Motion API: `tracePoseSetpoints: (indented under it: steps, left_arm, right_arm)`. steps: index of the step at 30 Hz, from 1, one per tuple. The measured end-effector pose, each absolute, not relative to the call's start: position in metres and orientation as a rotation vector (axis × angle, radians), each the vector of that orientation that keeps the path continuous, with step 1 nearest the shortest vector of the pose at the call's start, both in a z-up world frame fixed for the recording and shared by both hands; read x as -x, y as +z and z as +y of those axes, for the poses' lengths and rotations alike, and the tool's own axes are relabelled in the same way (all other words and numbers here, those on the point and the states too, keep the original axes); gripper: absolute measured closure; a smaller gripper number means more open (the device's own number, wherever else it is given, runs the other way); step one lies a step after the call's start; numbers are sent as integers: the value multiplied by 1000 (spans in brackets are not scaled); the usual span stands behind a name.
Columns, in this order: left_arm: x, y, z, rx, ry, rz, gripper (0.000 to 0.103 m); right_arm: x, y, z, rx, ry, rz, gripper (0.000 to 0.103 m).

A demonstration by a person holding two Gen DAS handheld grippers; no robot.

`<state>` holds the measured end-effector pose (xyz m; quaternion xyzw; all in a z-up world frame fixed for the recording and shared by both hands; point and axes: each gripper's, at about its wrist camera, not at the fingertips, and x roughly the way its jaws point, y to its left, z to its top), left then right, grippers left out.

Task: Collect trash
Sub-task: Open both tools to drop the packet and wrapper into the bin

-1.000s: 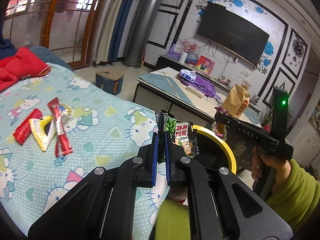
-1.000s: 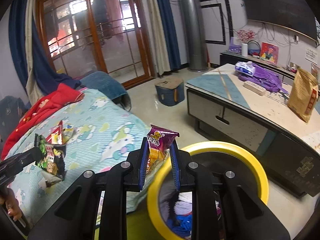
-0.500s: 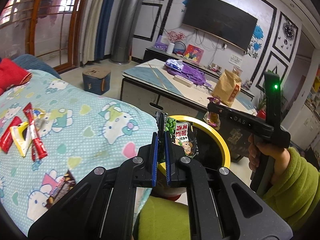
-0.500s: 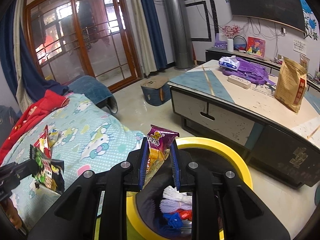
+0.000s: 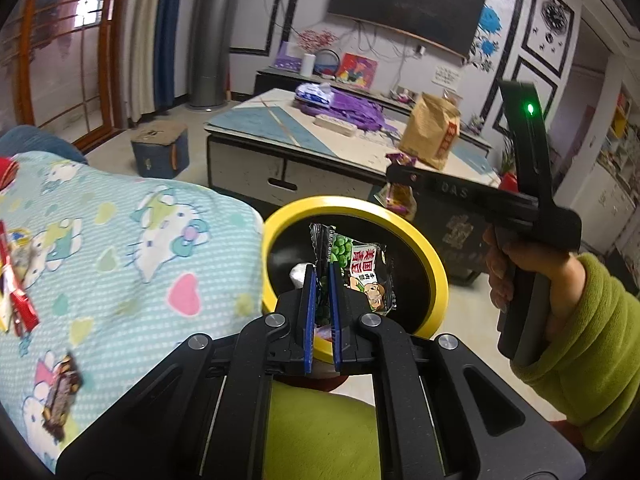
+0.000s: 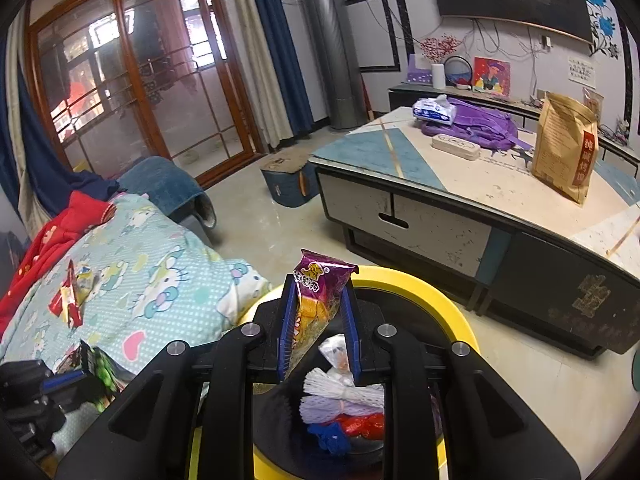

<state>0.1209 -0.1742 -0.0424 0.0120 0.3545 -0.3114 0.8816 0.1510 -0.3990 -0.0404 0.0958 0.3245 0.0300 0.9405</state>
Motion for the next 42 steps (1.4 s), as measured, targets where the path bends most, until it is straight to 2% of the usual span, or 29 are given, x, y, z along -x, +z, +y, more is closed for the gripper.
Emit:
tracePoseSetpoints:
  steps: [27, 33, 34, 36, 37, 39, 40, 41, 42]
  left_arm:
    - [-143, -97, -236, -98, -727, 865, 99]
    - [-147, -98, -238, -67, -734, 867, 99]
    - [-148, -98, -238, -64, -730, 864, 98]
    - [-150, -98, -237, -56, -717, 864, 80]
    - [-149, -99, -235, -46, -715, 866, 62]
    - [-150, -98, -231, -27, -705, 865, 57]
    - [-150, -97, -229, -24, -697, 864, 50]
    - [-151, -96, -227, -20, -684, 862, 37]
    - [-151, -95, -224, -10, -678, 858, 32]
  right_arm:
    - [-167, -80, -429, -263, 42, 773, 80]
    - [-168, -81, -432, -270, 32, 779, 74]
    - [-167, -81, -432, -272, 30, 778, 71]
    - [-167, -80, -433, -274, 25, 776, 66]
    - [-167, -80, -434, -275, 23, 774, 62]
    - [-167, -79, -434, -277, 17, 768, 54]
    - [-166, -78, -435, -280, 12, 764, 50]
    - [-166, -78, -435, -282, 8, 762, 48]
    - [-166, -77, -435, -280, 2, 760, 48]
